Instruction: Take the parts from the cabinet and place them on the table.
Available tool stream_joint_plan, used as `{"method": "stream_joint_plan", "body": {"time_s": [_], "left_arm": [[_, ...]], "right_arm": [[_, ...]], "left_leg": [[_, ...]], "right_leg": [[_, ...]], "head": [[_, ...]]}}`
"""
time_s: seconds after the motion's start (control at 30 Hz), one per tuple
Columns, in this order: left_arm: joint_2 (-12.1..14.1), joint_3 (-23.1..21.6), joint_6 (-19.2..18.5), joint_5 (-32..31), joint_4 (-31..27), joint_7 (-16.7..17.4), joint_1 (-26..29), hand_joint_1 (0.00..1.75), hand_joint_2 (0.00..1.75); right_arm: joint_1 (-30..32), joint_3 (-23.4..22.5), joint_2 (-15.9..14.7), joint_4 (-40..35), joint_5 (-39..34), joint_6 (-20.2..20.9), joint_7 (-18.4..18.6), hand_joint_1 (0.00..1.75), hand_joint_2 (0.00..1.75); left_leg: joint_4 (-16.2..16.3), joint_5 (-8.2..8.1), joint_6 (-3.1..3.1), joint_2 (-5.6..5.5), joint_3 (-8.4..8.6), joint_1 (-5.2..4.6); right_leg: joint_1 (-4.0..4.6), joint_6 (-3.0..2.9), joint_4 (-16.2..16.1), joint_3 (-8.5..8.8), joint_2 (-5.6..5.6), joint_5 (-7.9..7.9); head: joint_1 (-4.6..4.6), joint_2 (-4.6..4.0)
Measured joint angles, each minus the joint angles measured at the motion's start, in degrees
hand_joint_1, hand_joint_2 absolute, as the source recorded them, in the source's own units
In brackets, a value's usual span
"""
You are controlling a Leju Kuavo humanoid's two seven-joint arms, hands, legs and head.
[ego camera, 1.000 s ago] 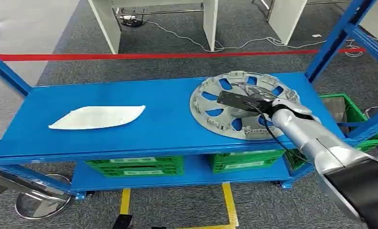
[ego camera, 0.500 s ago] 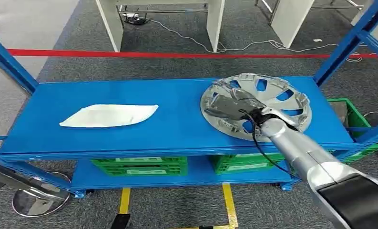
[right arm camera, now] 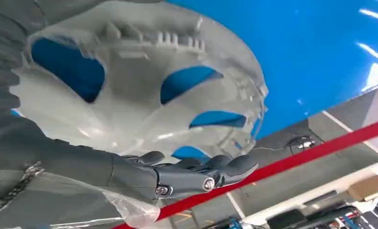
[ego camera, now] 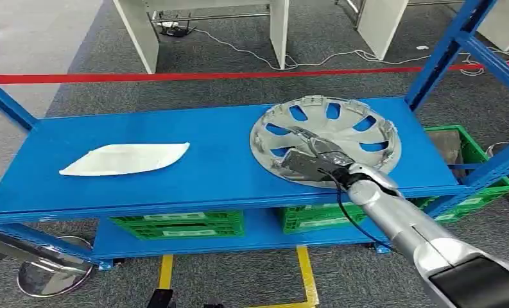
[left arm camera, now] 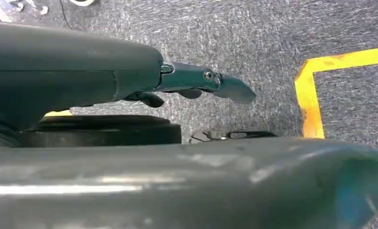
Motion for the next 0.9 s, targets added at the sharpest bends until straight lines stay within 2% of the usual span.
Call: {"method": "stream_joint_plan", "body": {"time_s": [0.07, 0.1, 0.13, 0.2, 0.23, 0.27, 0.3, 0.33, 0.4, 0.43, 0.47, 0.5, 0.57, 0.6, 0.63, 0.67, 0.73, 0.77, 0.8, 0.83, 0.9], "left_arm": [[0.0, 0.0, 0.0, 0.0, 0.0, 0.0, 0.0, 0.00, 0.00], [0.1, 0.0, 0.0, 0.0, 0.0, 0.0, -0.1, 0.00, 0.00], [0.0, 0.0, 0.0, 0.0, 0.0, 0.0, -0.1, 0.00, 0.00], [0.1, 0.0, 0.0, 0.0, 0.0, 0.0, 0.0, 0.00, 0.00], [0.1, 0.0, 0.0, 0.1, 0.0, 0.0, 0.0, 0.00, 0.00], [0.0, 0.0, 0.0, 0.1, 0.0, 0.0, 0.0, 0.00, 0.00], [0.0, 0.0, 0.0, 0.1, 0.0, 0.0, 0.0, 0.00, 0.00], [0.0, 0.0, 0.0, 0.1, 0.0, 0.0, -0.1, 0.00, 0.00], [0.0, 0.0, 0.0, 0.1, 0.0, 0.0, -0.1, 0.00, 0.00], [0.0, 0.0, 0.0, 0.1, 0.0, 0.0, 0.0, 0.00, 0.00], [0.0, 0.0, 0.0, 0.1, 0.0, 0.0, 0.0, 0.00, 0.00], [0.0, 0.0, 0.0, 0.1, 0.0, 0.0, 0.0, 0.00, 0.00], [0.0, 0.0, 0.0, 0.1, 0.0, 0.0, 0.0, 0.00, 0.00], [0.0, 0.0, 0.0, 0.1, 0.0, 0.0, 0.0, 0.00, 0.00], [0.0, 0.0, 0.0, 0.1, 0.0, 0.0, -0.1, 0.00, 0.00], [0.0, 0.0, 0.1, 0.1, 0.0, 0.0, -0.1, 0.00, 0.00], [0.0, 0.0, 0.1, 0.1, 0.0, 0.0, 0.0, 0.00, 0.00], [0.1, 0.0, 0.1, 0.1, 0.0, 0.0, 0.0, 0.00, 0.00], [0.1, 0.0, 0.2, 0.1, 0.0, 0.0, 0.0, 0.00, 0.00], [0.1, 0.0, 0.3, 0.1, 0.0, 0.0, -0.1, 0.00, 0.00], [0.2, 0.0, 0.3, 0.1, 0.0, 0.0, -0.1, 0.00, 0.00]], "right_arm": [[0.0, 0.2, 0.0, -0.4, 0.0, -0.1, 0.0, 0.00, 1.75], [0.0, 0.2, 0.0, -0.5, 0.0, -0.2, 0.0, 0.00, 1.75], [0.0, 0.2, 0.0, -0.6, 0.0, -0.2, 0.0, 0.00, 1.75], [0.3, 0.4, -0.2, -0.7, 0.0, -0.2, 0.0, 0.00, 1.75], [0.3, 0.5, -0.2, -0.8, 0.0, -0.2, 0.0, 0.00, 1.75], [0.3, 0.6, -0.4, -0.9, 0.0, -0.3, 0.0, 0.00, 1.75], [0.3, 0.7, -0.7, -1.0, 0.0, -0.3, 0.0, 0.00, 1.75], [0.2, 0.7, -0.8, -1.0, 0.0, -0.3, 0.0, 0.00, 1.75], [0.6, 0.9, -0.8, -1.0, 0.0, -0.3, 0.0, 0.00, 1.75], [0.9, 1.0, -0.9, -1.0, 0.0, -0.3, 0.0, 0.00, 1.75], [1.0, 1.1, -1.0, -1.0, 0.0, -0.3, 0.0, 0.00, 1.75], [1.0, 1.2, -1.1, -1.0, 0.0, -0.3, 0.0, 0.00, 1.75], [0.6, 1.2, -1.2, -1.0, 0.2, -0.3, 0.2, 0.00, 1.75], [0.4, 1.3, -1.3, -1.0, 0.6, -0.5, 0.6, 0.00, 1.75], [0.2, 1.4, -1.3, -1.0, 1.1, -0.7, 1.3, 0.00, 1.75], [0.3, 1.5, -1.3, -0.9, 1.7, -0.9, 1.9, 0.00, 1.75], [0.5, 1.7, -1.4, -0.8, 2.5, -1.2, 2.4, 0.00, 1.75], [0.4, 1.8, -1.5, -0.6, 3.0, -1.2, 2.6, 0.00, 1.75], [0.3, 1.9, -1.6, -0.5, 3.3, -1.1, 2.7, 0.00, 1.75], [0.1, 2.1, -1.6, -0.5, 3.5, -1.0, 2.8, 0.00, 1.75], [0.1, 2.4, -1.6, -0.1, 4.1, 0.0, 3.5, 0.00, 1.75]], "left_leg": [[-10.6, 5.16, 0.83, -0.02, 5.14, -0.07], [-12.9, 4.70, 1.25, -0.04, 6.45, -0.31], [-14.1, 4.46, 1.32, -0.03, 6.72, -0.41], [-13.9, 4.44, 1.43, -0.05, 6.43, -0.50], [-14.2, 4.68, 1.81, -0.05, 6.50, -0.46], [-15.0, 5.14, 2.17, 0.00, 6.85, 0.07], [-15.1, 5.25, 2.36, 0.03, 6.94, 0.02], [-15.1, 5.29, 2.57, 0.03, 6.90, 0.02], [-15.0, 5.28, 2.65, 0.04, 6.83, -0.02], [-15.0, 5.28, 2.66, 0.04, 6.82, -0.02], [-15.0, 5.28, 2.66, 0.02, 6.86, -0.01], [-15.0, 5.27, 2.65, -0.02, 6.87, -0.01], [-14.7, 5.08, 2.38, -0.04, 6.95, 0.01], [-14.5, 4.87, 2.04, -0.04, 6.83, -0.12], [-14.0, 4.63, 1.67, -0.05, 6.44, -0.51], [-14.1, 4.81, 1.41, -0.04, 6.32, -0.50], [-14.2, 4.89, 1.18, -0.03, 6.33, -0.39], [-13.9, 4.51, 0.79, -0.04, 6.22, -0.35], [-12.9, 3.46, 0.40, -0.03, 5.95, -0.30], [-10.0, 1.55, 0.06, -0.03, 4.82, -0.23], [-0.6, -2.74, -0.33, -0.03, 0.57, -0.07]], "right_leg": [[0.03, 0.08, 0.0, 0.26, 0.20, -0.04], [0.10, 0.27, 0.0, 0.21, 0.20, -0.07], [0.32, 0.60, 0.0, -0.05, 0.32, 0.00], [0.18, 1.27, -0.3, -0.10, 0.18, 0.29], [0.25, 1.70, -0.5, 0.03, 0.16, 0.39], [0.13, 1.97, -0.2, -0.52, 0.17, -0.05], [0.16, 2.19, 1.1, -1.06, 0.14, -1.16], [0.17, 2.41, 4.7, -2.61, 0.16, -3.35], [0.13, 2.77, 14.4, -7.05, 0.14, -7.35], [0.14, 2.90, 17.1, -8.41, 0.13, -7.90], [0.11, 2.94, 17.0, -8.49, 0.13, -6.96], [0.08, 2.93, 14.6, -7.39, 0.11, -5.07], [0.04, 2.79, 4.7, -2.44, -0.03, -0.16], [0.03, 2.63, 0.9, -0.69, -0.18, 0.22], [0.21, 2.20, -0.5, 0.56, -0.02, -0.49], [0.20, 1.71, -0.1, 0.30, -0.01, -0.38], [0.41, 1.19, 0.0, 0.19, 0.04, -0.40], [-0.01, 0.71, -0.3, 0.34, -0.05, -0.15], [-0.05, 0.47, -0.3, 0.36, -0.02, -0.13], [-0.09, 0.16, -0.3, 0.36, -0.02, -0.13], [-0.05, 0.06, -0.3, 0.36, -0.02, -0.17]], "head": [[0.00, 0.00], [0.11, 0.00], [0.02, 0.00], [0.04, 0.00], [0.09, 0.00], [0.09, 0.00], [0.24, 0.00], [0.42, 0.00], [0.31, 0.00], [0.44, 0.00], [0.37, 0.00], [0.42, 0.00], [0.42, 0.00], [0.42, 0.00], [0.35, 0.00], [0.11, 0.00], [0.18, 0.00], [0.24, 0.00], [0.05, 0.00], [-0.28, 0.00], [-0.22, 0.00]]}}
